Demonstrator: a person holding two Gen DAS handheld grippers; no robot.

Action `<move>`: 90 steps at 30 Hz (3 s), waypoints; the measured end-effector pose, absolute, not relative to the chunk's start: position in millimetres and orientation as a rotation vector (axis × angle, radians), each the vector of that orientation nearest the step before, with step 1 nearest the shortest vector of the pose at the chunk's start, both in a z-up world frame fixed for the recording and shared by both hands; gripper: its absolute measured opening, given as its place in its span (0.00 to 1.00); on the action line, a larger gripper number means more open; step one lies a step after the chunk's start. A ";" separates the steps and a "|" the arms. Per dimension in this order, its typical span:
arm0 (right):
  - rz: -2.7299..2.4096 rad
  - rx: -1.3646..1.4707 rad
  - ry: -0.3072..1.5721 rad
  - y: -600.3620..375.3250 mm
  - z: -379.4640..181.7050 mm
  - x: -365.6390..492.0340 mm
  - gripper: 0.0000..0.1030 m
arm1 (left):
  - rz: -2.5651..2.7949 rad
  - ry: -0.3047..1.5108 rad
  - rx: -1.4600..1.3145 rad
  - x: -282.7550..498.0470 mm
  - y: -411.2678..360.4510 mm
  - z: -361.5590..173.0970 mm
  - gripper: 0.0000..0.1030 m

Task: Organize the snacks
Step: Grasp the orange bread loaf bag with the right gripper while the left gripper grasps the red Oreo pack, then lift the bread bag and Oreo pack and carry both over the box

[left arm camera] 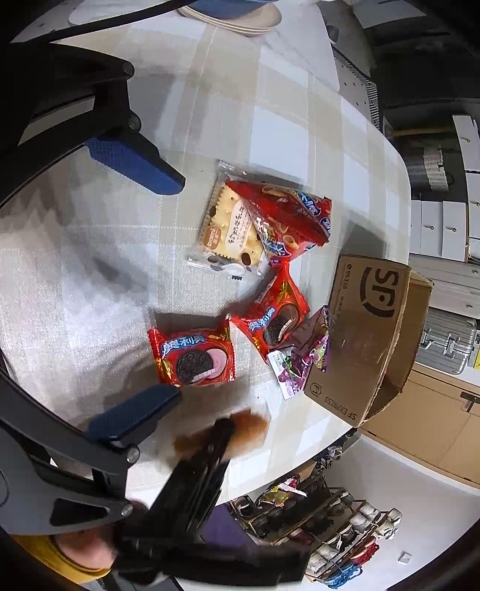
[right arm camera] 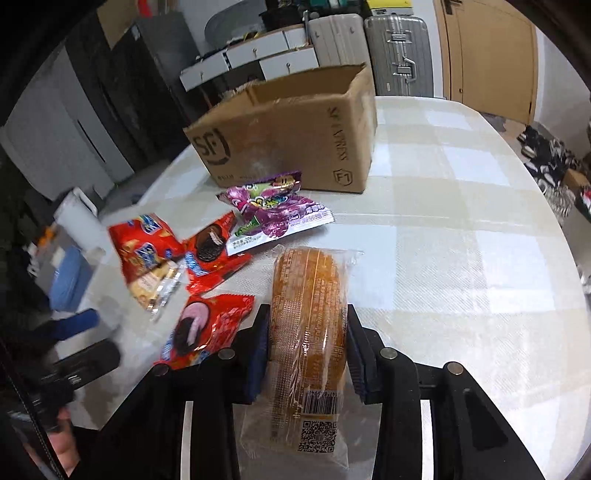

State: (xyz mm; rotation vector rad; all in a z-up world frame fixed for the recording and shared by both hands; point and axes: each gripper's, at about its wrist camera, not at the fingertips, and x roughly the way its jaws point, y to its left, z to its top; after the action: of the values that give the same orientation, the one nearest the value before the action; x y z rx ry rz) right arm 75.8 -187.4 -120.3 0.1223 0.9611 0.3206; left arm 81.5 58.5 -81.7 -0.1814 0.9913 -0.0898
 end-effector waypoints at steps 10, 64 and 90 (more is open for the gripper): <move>0.319 0.194 0.919 -218.1 -106.1 48.1 0.36 | -0.085 0.991 -0.101 103.8 10.7 -91.2 0.99; 0.478 0.224 0.821 -171.4 -91.6 -0.5 0.36 | -0.226 0.872 -0.174 46.3 65.4 -57.3 0.41; 0.487 0.294 0.639 -212.7 9.1 1.0 0.36 | -0.196 0.825 -0.181 80.4 48.3 13.6 0.41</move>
State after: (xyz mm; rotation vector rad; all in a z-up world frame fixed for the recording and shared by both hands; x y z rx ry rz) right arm 1.0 -212.7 9.1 0.2943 0.6395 0.4872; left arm 80.4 48.3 13.6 -0.1813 0.8247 -0.1962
